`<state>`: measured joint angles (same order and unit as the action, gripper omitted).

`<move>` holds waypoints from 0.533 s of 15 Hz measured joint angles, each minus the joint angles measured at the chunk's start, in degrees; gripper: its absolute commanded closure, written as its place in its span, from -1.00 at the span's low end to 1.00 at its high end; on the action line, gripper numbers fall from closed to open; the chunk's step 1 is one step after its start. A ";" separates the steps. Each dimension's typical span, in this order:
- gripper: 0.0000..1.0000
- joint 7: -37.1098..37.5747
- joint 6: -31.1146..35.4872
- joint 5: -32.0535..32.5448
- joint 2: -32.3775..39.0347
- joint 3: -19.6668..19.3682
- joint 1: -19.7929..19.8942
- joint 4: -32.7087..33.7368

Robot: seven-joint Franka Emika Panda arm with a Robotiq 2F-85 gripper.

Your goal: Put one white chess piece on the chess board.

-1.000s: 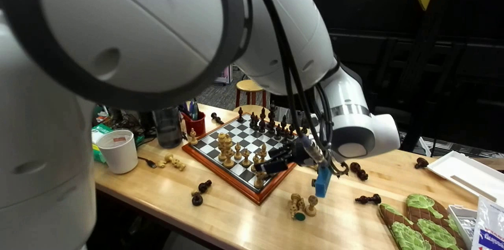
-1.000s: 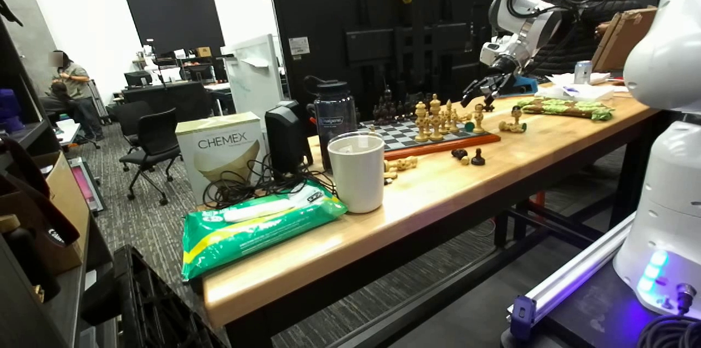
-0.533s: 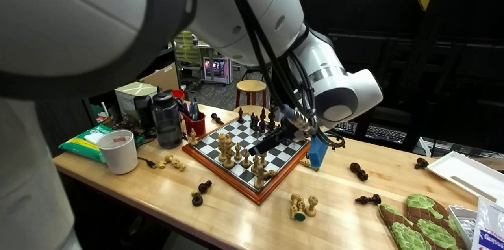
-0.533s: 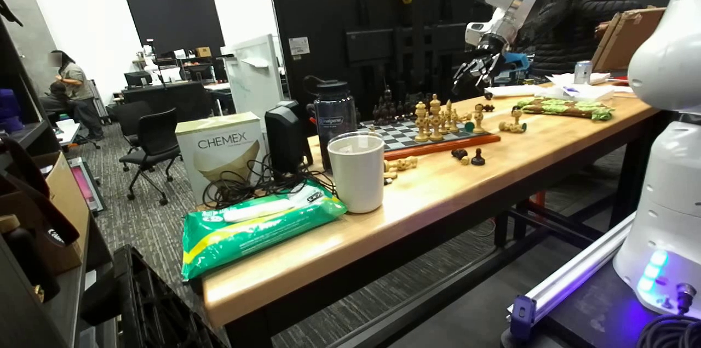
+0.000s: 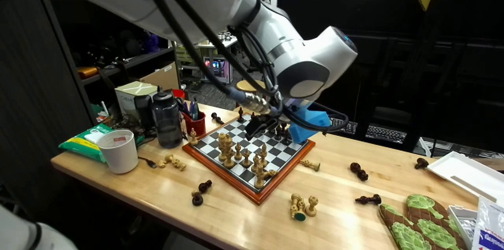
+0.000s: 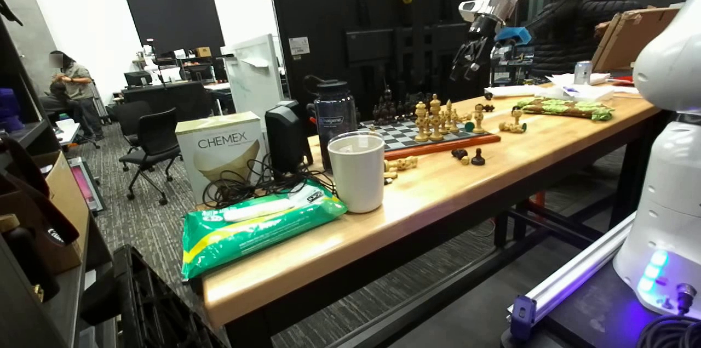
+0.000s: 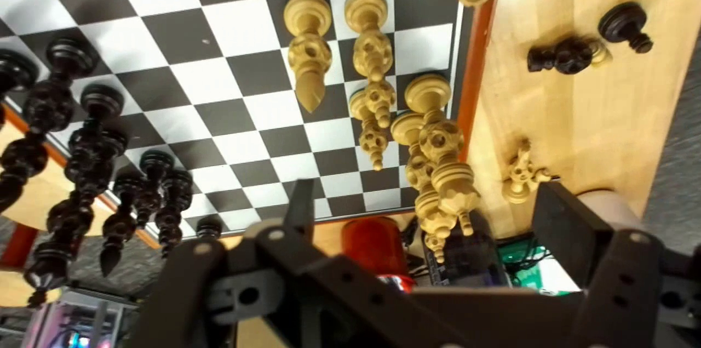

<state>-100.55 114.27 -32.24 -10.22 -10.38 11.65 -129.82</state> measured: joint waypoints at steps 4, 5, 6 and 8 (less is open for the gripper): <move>-1.00 13.68 12.40 2.69 -6.16 2.62 -2.18 -7.11; -1.00 17.39 15.35 3.92 -7.29 3.20 -2.66 -8.65; -1.00 21.70 18.39 5.56 -8.37 3.78 -3.12 -10.20; -1.00 29.90 23.00 9.41 -9.90 4.71 -3.59 -12.41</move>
<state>-70.65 137.27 -22.83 -20.11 -5.67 8.06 -142.23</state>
